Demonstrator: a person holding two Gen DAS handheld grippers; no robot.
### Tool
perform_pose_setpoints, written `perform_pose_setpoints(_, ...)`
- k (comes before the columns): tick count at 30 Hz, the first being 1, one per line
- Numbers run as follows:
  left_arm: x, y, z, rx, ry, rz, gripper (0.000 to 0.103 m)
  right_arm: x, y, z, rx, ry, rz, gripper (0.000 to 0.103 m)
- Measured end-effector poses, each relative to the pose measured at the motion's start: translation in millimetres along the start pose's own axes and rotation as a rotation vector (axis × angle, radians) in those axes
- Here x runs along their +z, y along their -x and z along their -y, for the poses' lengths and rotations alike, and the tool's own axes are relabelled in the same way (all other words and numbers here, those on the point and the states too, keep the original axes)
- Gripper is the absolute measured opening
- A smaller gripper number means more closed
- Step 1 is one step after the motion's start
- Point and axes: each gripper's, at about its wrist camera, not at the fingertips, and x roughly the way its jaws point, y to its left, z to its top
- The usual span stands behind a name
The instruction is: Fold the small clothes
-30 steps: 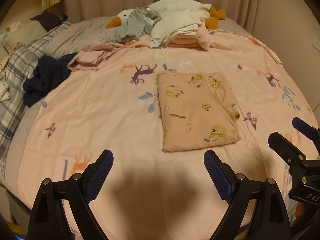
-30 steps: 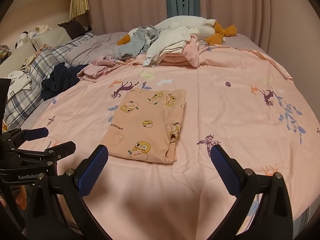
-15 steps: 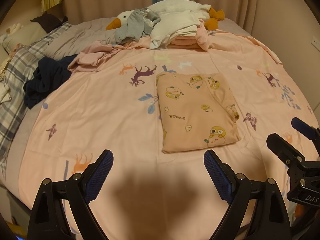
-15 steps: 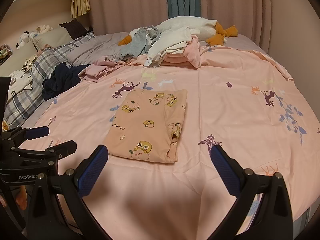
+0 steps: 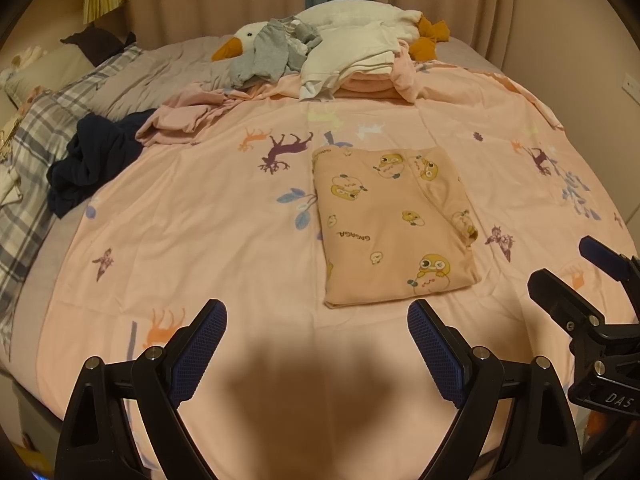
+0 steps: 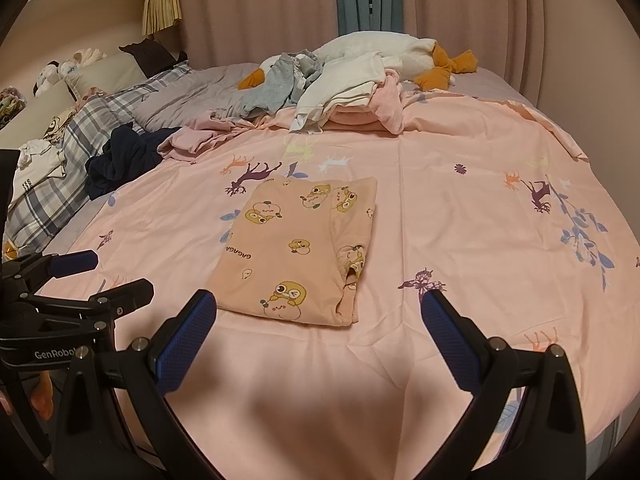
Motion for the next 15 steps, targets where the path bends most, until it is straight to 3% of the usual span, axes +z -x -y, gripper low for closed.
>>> perform_pose_setpoints(15, 1.3, -1.2, -3.2, 0.010, 0.007, 0.004, 0.091, -0.8, -0.5, -1.8, -0.001, 0.000, -0.003, 0.103)
